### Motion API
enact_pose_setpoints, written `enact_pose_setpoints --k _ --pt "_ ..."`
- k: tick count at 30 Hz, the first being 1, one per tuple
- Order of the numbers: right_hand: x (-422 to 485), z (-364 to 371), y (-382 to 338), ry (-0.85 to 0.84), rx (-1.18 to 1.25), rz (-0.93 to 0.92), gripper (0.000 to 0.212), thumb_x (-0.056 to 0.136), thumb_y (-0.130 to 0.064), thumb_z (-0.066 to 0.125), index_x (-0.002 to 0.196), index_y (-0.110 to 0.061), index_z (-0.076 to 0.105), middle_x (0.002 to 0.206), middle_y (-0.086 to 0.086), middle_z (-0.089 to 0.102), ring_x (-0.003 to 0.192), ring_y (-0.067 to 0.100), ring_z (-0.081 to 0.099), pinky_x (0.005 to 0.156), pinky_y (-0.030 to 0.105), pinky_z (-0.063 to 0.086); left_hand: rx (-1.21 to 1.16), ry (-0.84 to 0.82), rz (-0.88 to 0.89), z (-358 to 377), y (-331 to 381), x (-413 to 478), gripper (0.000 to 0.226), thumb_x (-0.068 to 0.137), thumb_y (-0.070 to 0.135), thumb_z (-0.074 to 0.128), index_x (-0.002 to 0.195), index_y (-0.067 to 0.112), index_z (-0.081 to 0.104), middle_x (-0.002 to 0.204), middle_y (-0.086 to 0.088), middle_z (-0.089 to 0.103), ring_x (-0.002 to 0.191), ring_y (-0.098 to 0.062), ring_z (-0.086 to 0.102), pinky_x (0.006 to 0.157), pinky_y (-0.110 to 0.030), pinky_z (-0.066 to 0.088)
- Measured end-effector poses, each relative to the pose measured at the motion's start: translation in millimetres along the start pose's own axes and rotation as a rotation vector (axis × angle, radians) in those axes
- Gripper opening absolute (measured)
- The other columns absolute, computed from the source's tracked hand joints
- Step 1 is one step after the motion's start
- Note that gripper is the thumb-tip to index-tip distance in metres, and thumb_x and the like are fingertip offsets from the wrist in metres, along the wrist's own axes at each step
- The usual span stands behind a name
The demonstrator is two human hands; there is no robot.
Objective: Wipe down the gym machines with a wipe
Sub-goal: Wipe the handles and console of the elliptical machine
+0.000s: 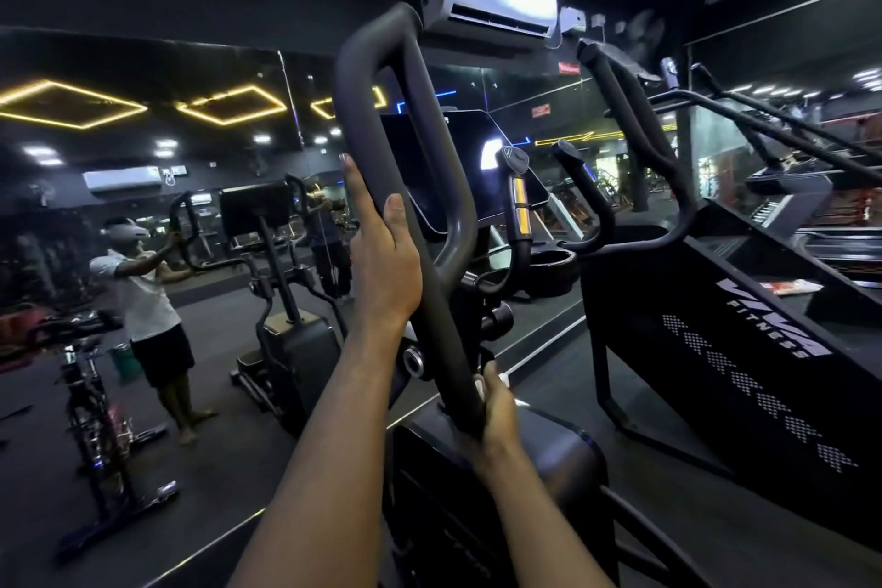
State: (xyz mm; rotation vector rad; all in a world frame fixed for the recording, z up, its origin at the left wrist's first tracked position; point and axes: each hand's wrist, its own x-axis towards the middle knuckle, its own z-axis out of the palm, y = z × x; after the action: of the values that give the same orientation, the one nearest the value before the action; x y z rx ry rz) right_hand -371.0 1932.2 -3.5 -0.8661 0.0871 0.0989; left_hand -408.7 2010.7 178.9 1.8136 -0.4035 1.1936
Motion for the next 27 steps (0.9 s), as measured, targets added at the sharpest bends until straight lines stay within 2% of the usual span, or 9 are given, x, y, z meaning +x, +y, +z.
enact_pose_setpoints --k 2,5,9,13,14,16,19,24,27 --pt "12 -2 -15 -0.059 -0.028 0.047 0.048 0.106 -0.047 0.038 0.087 -0.010 0.062 0.070 0.005 0.071 0.060 0.017 0.069 0.058 0.030 0.051 -0.001 0.036 0.012 2 -2 0 0.061 0.111 0.033 0.029 0.160 0.039 -0.007 0.081 -0.015 0.056 0.062 -0.015 0.056 0.062 -0.043 0.056" --pt "26 -11 -10 -0.138 -0.202 0.033 0.049 0.103 -0.055 0.043 0.124 -0.017 0.065 0.119 0.005 0.071 0.104 0.021 0.070 0.082 0.033 0.056 -0.022 0.081 0.033 7 -4 -1 0.059 0.111 0.030 0.030 0.161 0.037 -0.002 0.072 0.000 0.051 0.056 -0.006 0.053 0.057 -0.033 0.054" --pt "25 -13 -10 -0.171 -0.252 0.074 0.045 0.102 -0.051 0.050 0.125 -0.016 0.068 0.118 0.012 0.073 0.103 0.024 0.071 0.082 0.035 0.058 -0.053 0.125 0.052 11 -2 -2 0.057 0.112 0.025 0.029 0.162 0.031 0.003 0.074 0.004 0.051 0.056 0.001 0.052 0.056 -0.018 0.049" --pt "35 3 -33 -0.221 -0.533 0.092 0.065 0.105 -0.026 0.048 0.160 -0.006 0.018 0.162 0.017 0.028 0.146 0.030 0.035 0.118 0.034 0.029 -0.055 0.137 0.036 10 -1 -1 0.056 0.112 0.027 0.029 0.162 0.033 0.004 0.072 -0.004 0.053 0.055 -0.005 0.052 0.053 -0.019 0.048" --pt "36 5 -34 -0.174 -0.638 0.025 0.063 0.106 -0.021 0.044 0.160 -0.007 0.015 0.161 0.017 0.029 0.144 0.029 0.037 0.112 0.029 0.030 -0.053 0.137 0.034 9 0 -1 0.056 0.112 0.027 0.029 0.162 0.033 0.004 0.071 -0.003 0.053 0.055 -0.006 0.052 0.053 -0.019 0.047" --pt "32 -4 -29 -0.207 -0.747 -0.006 0.049 0.104 -0.022 0.043 0.152 -0.015 0.041 0.135 0.011 0.058 0.116 0.023 0.057 0.091 0.028 0.041 -0.051 0.140 0.025 10 1 -2 0.056 0.112 0.027 0.029 0.162 0.033 0.005 0.069 -0.002 0.052 0.054 -0.006 0.052 0.053 -0.019 0.047" --pt "27 -32 -17 -0.222 -0.810 -0.082 0.031 0.096 -0.034 0.045 0.102 -0.025 0.074 0.094 -0.004 0.063 0.091 0.016 0.059 0.078 0.030 0.047 -0.035 0.141 -0.009 11 5 -5 0.056 0.112 0.027 0.029 0.162 0.035 0.004 0.069 -0.001 0.051 0.055 -0.007 0.052 0.054 -0.022 0.050" --pt "-36 -30 -50 -0.226 -0.963 -0.210 0.037 0.086 -0.008 0.043 0.057 -0.016 0.063 0.055 0.000 0.063 0.058 0.020 0.061 0.057 0.028 0.045 0.055 0.092 -0.085 4 15 -10 0.059 0.111 0.034 0.028 0.160 0.040 -0.004 0.077 -0.004 0.053 0.057 -0.002 0.055 0.053 -0.017 0.048" --pt "-75 -26 -61 -0.153 -0.908 -0.398 0.029 0.096 -0.014 0.042 0.070 -0.019 0.055 0.056 0.003 0.064 0.059 0.022 0.064 0.063 0.035 0.050 0.092 0.011 -0.226 -7 25 -13 0.060 0.110 0.038 0.029 0.157 0.048 -0.007 0.091 -0.012 0.062 0.076 -0.017 0.065 0.063 -0.025 0.053"
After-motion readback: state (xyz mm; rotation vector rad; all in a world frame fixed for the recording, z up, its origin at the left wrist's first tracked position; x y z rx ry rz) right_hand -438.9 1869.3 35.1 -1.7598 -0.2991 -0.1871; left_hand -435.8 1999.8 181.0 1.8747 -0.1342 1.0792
